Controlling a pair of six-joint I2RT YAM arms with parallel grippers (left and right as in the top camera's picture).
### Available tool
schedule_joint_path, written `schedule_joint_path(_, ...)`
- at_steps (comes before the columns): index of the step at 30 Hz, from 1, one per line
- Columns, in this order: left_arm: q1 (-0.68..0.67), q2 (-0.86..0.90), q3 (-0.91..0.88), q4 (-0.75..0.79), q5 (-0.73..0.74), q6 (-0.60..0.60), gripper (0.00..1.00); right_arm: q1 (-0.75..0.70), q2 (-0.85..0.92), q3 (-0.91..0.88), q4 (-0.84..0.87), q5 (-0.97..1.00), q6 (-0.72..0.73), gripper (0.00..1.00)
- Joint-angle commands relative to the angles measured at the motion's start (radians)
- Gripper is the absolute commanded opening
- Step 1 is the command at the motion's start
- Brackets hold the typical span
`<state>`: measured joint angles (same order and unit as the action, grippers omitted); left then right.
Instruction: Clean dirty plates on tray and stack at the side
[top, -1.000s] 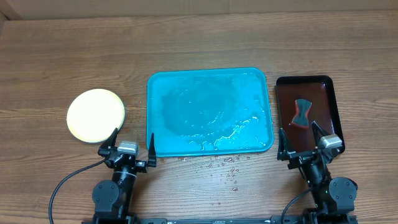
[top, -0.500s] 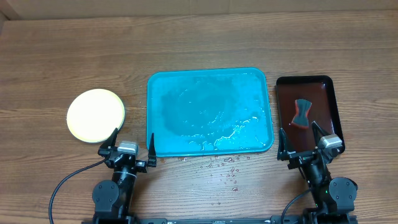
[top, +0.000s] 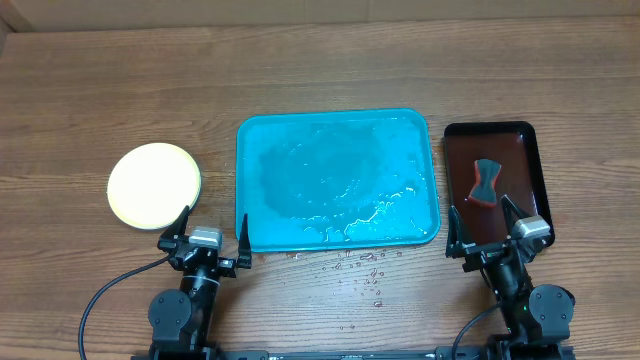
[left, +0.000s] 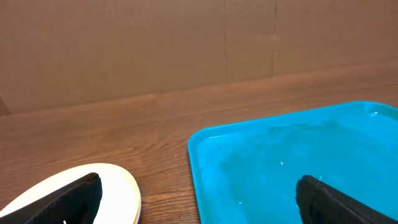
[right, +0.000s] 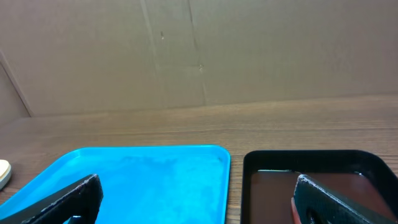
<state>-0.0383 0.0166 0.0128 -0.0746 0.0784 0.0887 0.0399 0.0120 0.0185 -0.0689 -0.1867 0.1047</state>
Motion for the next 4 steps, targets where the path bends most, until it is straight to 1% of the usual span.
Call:
schedule_joint_path(1, 0.005, -0.013, -0.008, 0.003, 0.0, 0.01, 0.99, 0.006, -0.009, -0.011, 0.006, -0.006, 0.003, 1.0)
schedule_joint_path(4, 0.005, -0.013, -0.008, 0.003, 0.0, 0.01, 1.0, 0.006, -0.009, -0.011, 0.006, -0.006, 0.003, 1.0)
